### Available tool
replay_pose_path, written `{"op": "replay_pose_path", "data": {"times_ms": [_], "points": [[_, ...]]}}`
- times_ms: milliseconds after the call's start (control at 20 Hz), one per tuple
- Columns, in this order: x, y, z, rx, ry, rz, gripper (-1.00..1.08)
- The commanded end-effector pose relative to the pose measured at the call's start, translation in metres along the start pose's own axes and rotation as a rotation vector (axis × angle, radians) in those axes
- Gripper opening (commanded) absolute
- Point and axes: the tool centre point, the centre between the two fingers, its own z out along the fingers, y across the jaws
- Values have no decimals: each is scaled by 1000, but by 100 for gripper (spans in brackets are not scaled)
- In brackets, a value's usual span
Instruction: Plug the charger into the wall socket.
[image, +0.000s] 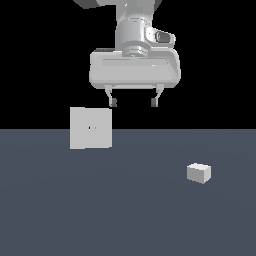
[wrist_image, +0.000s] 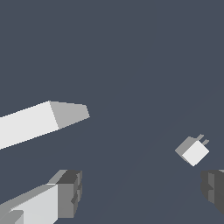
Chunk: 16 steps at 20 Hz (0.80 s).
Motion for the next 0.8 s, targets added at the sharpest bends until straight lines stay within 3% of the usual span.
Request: {"op": "replay_pose_path", "data": {"times_ms": [0, 400, 750], "points": [[0, 0, 0, 0, 0, 0, 100], [0, 6, 4, -7, 22, 34, 100], [-1, 20, 15, -26, 77, 119, 100]]}}
